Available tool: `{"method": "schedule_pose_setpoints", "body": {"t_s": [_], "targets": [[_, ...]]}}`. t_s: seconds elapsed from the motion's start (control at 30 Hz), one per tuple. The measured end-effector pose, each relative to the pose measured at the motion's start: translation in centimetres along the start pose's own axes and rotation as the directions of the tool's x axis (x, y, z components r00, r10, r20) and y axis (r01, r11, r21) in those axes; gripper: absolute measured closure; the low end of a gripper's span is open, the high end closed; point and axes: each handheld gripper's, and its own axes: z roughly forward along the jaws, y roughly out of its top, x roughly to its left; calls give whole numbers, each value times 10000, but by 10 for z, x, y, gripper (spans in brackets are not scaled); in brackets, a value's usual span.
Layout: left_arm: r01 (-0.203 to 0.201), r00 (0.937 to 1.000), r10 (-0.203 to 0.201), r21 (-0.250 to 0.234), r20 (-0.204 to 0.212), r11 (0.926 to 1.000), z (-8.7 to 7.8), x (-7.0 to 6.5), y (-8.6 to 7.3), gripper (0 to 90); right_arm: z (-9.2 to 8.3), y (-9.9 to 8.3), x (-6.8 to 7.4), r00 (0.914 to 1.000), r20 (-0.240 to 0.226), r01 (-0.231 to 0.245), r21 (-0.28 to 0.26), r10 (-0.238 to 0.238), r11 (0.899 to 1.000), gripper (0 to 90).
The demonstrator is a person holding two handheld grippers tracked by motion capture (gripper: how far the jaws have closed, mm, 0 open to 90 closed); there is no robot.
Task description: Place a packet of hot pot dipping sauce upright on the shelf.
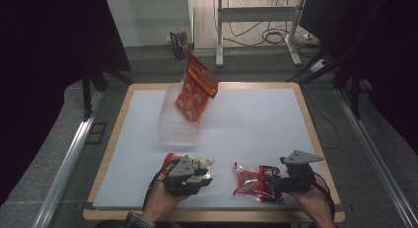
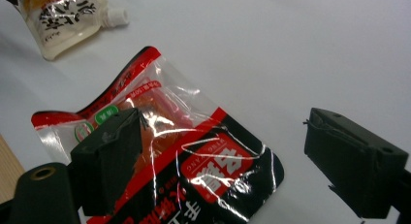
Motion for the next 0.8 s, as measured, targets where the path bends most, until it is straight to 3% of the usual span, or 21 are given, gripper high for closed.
{"method": "schedule_pose_setpoints", "body": {"t_s": [0.33,0.53,0.67,0.8], "targets": [[-531,9973,519,214,515,9984,42,-9,22,890,-8,-10,-5,9991,-13,-433,-16,433,9991,116],[-901,9945,881,341,567,9953,65,-18,34,899,-9,-13,-6,9987,-51,-507,102,508,9987,105],[-803,9938,772,363,797,9961,78,-20,38,899,-7,-14,-6,9988,-49,-480,212,481,9986,95],[-766,9946,728,508,740,9958,88,-21,37,890,-6,-16,-7,9985,-92,-534,298,537,9981,91]]}}
